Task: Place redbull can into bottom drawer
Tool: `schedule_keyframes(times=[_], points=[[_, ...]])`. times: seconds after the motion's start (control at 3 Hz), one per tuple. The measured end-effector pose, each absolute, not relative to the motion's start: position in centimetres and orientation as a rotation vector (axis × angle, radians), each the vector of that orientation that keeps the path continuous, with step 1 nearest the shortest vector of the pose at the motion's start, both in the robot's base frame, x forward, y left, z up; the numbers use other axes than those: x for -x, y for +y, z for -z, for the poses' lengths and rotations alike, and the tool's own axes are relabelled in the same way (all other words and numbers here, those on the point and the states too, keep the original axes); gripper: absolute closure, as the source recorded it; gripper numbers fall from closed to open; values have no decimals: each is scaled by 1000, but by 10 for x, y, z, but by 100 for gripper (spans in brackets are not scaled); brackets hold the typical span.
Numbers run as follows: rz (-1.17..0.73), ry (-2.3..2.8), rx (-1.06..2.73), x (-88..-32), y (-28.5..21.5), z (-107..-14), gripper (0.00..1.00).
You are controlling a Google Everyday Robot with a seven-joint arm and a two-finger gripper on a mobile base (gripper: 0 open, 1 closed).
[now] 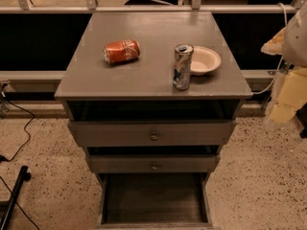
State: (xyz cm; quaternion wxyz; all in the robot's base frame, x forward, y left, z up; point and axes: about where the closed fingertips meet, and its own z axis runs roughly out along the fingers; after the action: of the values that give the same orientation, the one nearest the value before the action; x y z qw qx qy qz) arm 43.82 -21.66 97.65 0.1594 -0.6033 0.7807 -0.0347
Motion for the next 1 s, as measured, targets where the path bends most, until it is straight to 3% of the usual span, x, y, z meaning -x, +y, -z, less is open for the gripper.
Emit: schedule_keyframes(times=[0.67, 1.0], points=[[69, 2144, 1688, -452, -211, -975, 0], [-37, 1951, 1603, -488, -211, -962, 0]])
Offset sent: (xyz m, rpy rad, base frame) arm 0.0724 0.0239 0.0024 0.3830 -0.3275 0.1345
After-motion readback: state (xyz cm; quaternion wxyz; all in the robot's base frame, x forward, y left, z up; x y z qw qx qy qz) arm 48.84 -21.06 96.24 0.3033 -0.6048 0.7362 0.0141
